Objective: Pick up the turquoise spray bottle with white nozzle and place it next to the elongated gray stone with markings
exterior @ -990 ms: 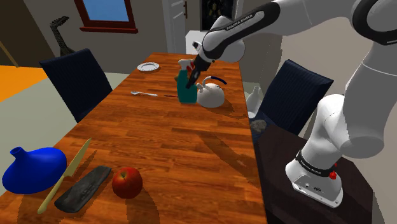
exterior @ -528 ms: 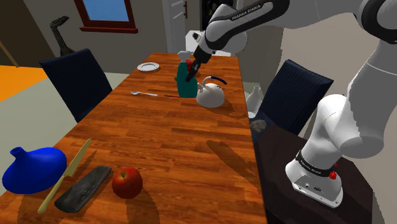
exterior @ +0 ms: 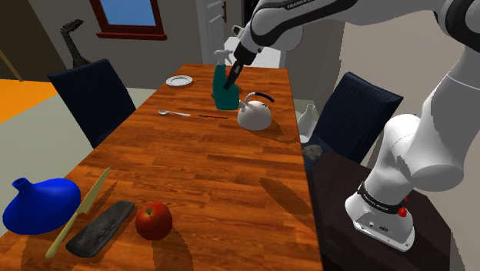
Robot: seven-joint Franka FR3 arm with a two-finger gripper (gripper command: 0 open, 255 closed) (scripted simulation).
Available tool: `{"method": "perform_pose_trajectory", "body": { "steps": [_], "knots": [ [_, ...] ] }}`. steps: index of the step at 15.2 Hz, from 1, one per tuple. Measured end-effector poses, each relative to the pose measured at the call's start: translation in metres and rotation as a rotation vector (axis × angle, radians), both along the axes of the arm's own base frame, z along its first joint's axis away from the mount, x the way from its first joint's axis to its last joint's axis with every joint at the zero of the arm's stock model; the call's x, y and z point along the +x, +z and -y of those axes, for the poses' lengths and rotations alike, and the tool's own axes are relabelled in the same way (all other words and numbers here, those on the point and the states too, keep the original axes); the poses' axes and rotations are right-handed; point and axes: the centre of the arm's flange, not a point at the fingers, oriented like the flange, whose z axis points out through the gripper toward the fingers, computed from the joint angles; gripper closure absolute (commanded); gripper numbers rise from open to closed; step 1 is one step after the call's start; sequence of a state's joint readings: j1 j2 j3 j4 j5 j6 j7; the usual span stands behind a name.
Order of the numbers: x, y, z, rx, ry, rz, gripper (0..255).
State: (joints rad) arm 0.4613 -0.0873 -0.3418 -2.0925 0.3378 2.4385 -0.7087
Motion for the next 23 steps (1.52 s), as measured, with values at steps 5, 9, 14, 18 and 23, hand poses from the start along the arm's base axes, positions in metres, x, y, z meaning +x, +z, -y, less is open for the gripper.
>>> {"method": "perform_pose_trajectory", "body": {
  "steps": [5,9,14,18,23],
  "knots": [
    [0.000,0.025,-0.001,0.000,0.000,0.000,255],
    [0.000,0.048,-0.001,0.000,0.000,0.000,255],
    [0.000,0.073,-0.001,0.000,0.000,0.000,255],
    [0.001,0.095,-0.001,0.000,0.000,0.000,255],
    [-0.007,0.109,-0.027,-0.001,0.001,0.000,255]
  ]
}}
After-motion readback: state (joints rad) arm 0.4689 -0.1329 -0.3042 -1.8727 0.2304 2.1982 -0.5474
